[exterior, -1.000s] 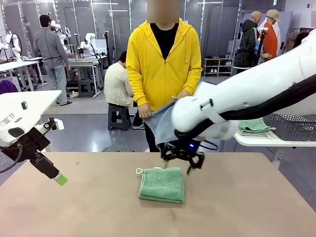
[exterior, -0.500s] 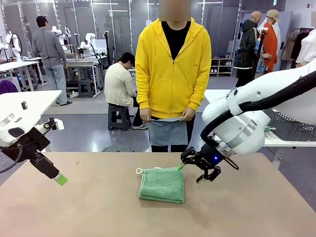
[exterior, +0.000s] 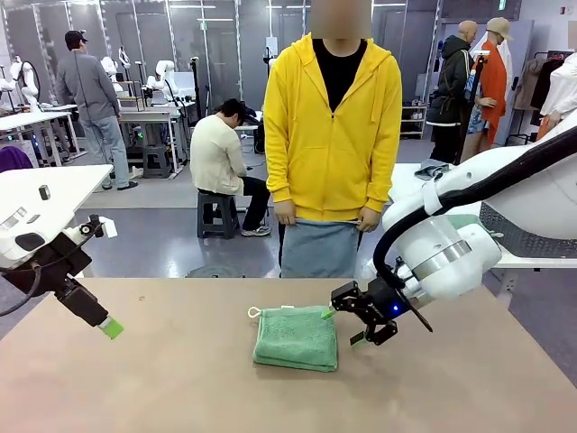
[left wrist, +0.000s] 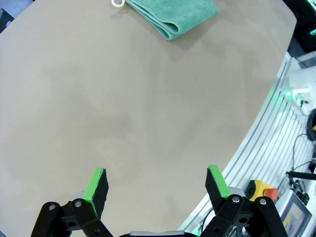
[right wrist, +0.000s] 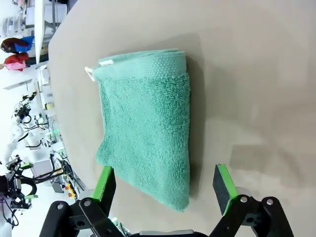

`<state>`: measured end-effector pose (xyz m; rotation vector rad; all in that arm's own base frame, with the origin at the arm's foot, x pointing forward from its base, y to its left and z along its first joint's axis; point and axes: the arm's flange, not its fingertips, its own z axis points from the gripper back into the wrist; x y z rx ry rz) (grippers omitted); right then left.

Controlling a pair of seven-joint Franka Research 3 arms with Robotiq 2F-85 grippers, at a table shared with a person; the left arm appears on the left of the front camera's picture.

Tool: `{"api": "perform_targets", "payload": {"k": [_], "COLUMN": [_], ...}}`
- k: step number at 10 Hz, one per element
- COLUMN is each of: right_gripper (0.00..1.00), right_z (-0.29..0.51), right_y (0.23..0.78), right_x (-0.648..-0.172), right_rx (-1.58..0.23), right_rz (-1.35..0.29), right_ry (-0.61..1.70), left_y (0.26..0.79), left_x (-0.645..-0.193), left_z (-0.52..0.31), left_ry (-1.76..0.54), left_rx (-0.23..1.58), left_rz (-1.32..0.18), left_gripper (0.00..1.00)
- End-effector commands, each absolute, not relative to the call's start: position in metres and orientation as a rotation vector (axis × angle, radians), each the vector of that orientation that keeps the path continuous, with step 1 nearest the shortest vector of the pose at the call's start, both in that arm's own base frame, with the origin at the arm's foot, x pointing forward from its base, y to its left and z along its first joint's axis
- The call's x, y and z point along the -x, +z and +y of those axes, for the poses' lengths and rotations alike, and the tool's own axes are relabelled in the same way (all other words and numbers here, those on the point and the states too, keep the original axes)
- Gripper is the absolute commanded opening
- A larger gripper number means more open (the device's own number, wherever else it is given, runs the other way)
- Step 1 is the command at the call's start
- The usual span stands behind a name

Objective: Fold the towels and place them in the basket.
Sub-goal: Place the folded Towel with hook on the right side of the table.

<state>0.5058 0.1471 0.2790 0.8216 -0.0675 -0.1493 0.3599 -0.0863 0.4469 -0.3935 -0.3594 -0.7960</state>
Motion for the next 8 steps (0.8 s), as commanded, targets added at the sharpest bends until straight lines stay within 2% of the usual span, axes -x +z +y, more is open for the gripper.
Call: {"api": "perform_targets", "payload": {"k": [1, 6, 7, 8], "right_gripper": [1.0, 1.0, 0.83, 0.56], "right_z": [0.151, 0.176, 0.178, 0.18], "right_y": [0.266, 0.251, 0.25, 0.249], "right_x": [-0.508, -0.515, -0.515, -0.515], "right_rx": [-0.863, -0.919, -0.913, -0.918], "right_rz": [-0.103, -0.089, -0.091, -0.09], "right_ry": [-0.145, -0.155, -0.148, -0.143], "left_y": [0.446, 0.446, 0.446, 0.446], "left_x": [-0.361, -0.361, -0.361, -0.361], "left_z": [-0.087, -0.087, -0.087, -0.087], "left_ry": [-0.797, -0.797, -0.797, -0.797], "left_rx": [0.377, 0.377, 0.377, 0.377], "left_rz": [-0.366, -0.366, -0.366, -0.366], "left_gripper": [1.0, 1.0, 1.0, 1.0]}}
